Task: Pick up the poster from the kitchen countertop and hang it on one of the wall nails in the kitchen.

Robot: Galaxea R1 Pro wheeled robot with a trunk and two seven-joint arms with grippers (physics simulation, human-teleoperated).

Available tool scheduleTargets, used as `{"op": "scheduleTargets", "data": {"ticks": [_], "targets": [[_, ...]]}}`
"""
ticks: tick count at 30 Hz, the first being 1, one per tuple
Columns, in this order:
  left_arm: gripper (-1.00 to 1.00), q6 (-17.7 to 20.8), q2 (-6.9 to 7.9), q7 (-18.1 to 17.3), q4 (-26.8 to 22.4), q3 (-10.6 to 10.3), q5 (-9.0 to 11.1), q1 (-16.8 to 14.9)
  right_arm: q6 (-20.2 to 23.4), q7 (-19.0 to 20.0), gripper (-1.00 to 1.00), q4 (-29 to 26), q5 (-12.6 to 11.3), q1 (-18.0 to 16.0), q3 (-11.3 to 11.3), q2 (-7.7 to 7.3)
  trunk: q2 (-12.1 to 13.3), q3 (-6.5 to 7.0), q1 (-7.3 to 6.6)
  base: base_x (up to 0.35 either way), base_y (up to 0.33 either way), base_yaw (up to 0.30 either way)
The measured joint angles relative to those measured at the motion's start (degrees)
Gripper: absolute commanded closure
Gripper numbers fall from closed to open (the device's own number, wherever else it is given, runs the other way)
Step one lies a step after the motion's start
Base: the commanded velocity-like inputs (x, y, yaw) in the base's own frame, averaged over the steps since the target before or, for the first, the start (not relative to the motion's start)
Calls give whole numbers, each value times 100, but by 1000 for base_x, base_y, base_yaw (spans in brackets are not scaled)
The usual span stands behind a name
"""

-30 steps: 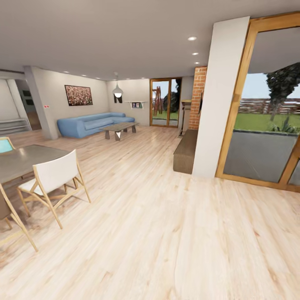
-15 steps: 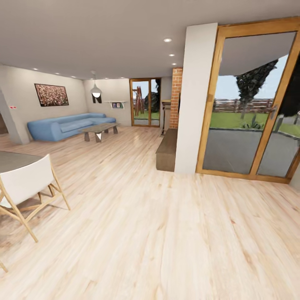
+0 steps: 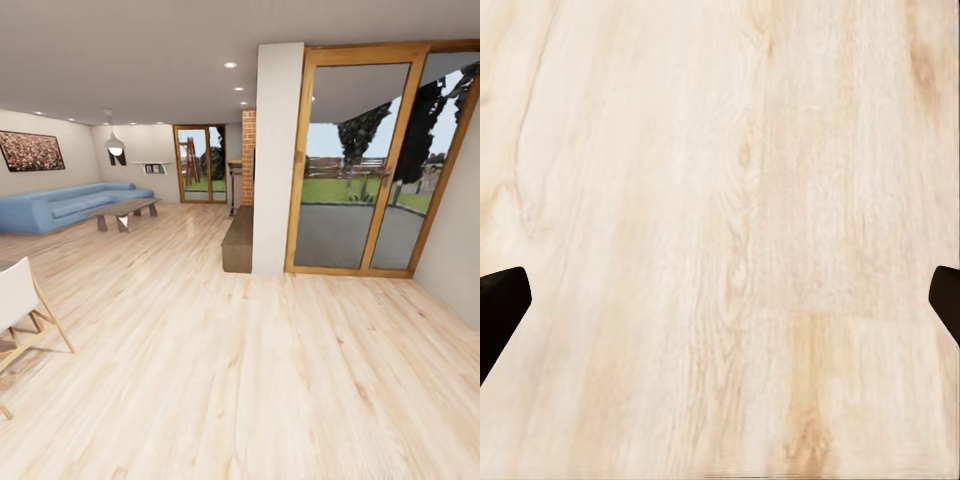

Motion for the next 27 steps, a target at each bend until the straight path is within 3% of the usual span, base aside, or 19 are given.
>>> {"op": "scheduleTargets", "data": {"ticks": [27], "targets": [[-100, 0, -2, 0, 0, 0, -5, 0, 0, 0, -100, 0, 0, 0, 0, 0, 0, 0, 0, 0, 0, -300]]}}
